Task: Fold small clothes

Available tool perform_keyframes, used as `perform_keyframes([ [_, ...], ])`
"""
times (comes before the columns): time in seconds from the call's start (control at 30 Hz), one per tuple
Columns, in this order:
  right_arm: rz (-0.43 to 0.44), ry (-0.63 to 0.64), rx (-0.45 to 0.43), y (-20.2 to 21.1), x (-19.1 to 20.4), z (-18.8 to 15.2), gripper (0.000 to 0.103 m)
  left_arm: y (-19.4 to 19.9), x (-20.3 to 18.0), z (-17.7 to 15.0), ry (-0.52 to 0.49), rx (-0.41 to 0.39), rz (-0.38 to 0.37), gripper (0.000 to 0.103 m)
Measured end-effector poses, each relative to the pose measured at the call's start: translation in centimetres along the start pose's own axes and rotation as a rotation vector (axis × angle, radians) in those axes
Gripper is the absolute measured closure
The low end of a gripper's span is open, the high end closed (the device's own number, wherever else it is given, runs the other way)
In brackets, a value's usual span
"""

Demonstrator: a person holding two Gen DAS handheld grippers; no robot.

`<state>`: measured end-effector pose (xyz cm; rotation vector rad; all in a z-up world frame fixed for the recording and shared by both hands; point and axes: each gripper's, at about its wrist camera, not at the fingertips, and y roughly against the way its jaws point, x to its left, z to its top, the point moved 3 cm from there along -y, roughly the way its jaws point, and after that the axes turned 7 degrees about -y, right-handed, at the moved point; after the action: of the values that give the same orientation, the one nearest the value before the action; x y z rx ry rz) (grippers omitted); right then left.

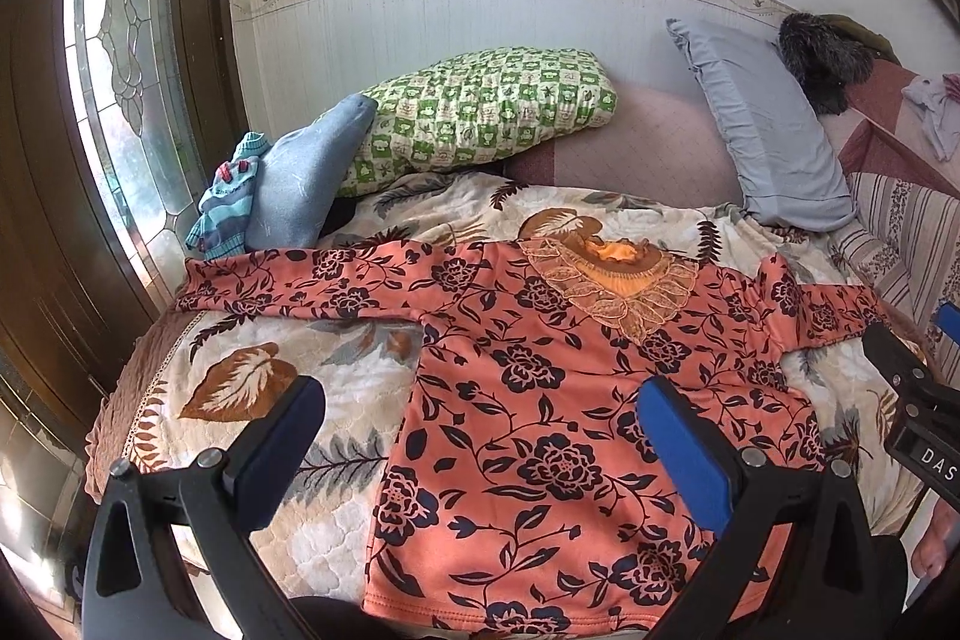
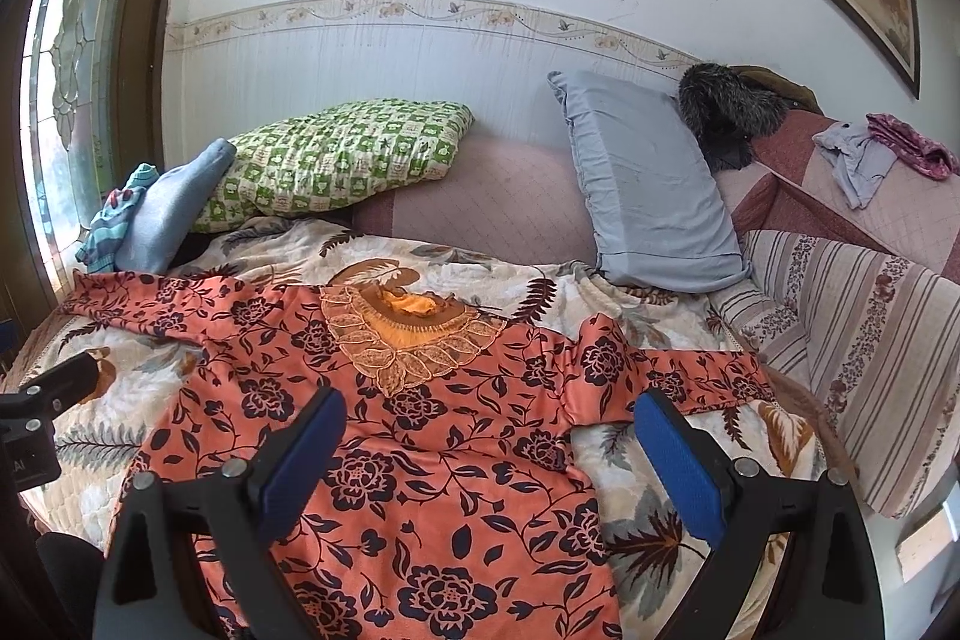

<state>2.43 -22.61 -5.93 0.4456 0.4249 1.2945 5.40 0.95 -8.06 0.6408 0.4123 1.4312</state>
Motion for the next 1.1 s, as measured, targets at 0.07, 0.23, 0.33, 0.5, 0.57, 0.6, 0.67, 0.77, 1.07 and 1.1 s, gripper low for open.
perform_keyframes([
  [0.07,0.000,0.000,0.010,-0.5,0.0,-0.2,0.005,-0.6,0.9,-0.2,0.021,0.015,0.014,0.000],
  [0.23,0.000,0.010,0.017,-1.1,0.4,-0.3,0.005,-0.9,2.9,-0.5,0.060,0.024,0.052,0.000],
  [0.33,0.001,0.013,0.013,-1.0,0.7,-0.2,0.005,-0.8,3.4,-0.6,0.067,0.021,0.061,0.000],
  [0.5,-0.012,0.034,0.007,-0.4,1.0,-0.2,0.005,-0.7,3.6,-0.7,0.070,0.020,0.062,0.000],
  [0.57,-0.013,0.035,0.007,-0.3,1.1,-0.2,0.005,-0.6,3.7,-0.8,0.068,0.020,0.065,0.000],
  [0.6,-0.015,0.036,0.007,-0.3,1.1,-0.2,0.005,-0.6,3.7,-0.9,0.068,0.019,0.068,0.000],
  [0.67,-0.013,0.037,0.007,-0.3,1.1,-0.3,0.005,-0.6,4.0,-1.1,0.066,0.018,0.070,0.000],
  [0.77,-0.010,0.050,0.024,-0.5,1.2,-0.5,0.005,-0.9,5.3,-1.6,0.069,0.025,0.094,0.000],
  [1.07,0.084,0.014,0.260,-7.3,-0.1,-5.7,0.005,-4.0,11.2,-4.9,0.122,0.128,0.223,0.000],
  [1.1,0.088,0.008,0.302,-8.3,-0.4,-6.7,0.005,-4.5,11.0,-5.4,0.109,0.147,0.226,0.000],
])
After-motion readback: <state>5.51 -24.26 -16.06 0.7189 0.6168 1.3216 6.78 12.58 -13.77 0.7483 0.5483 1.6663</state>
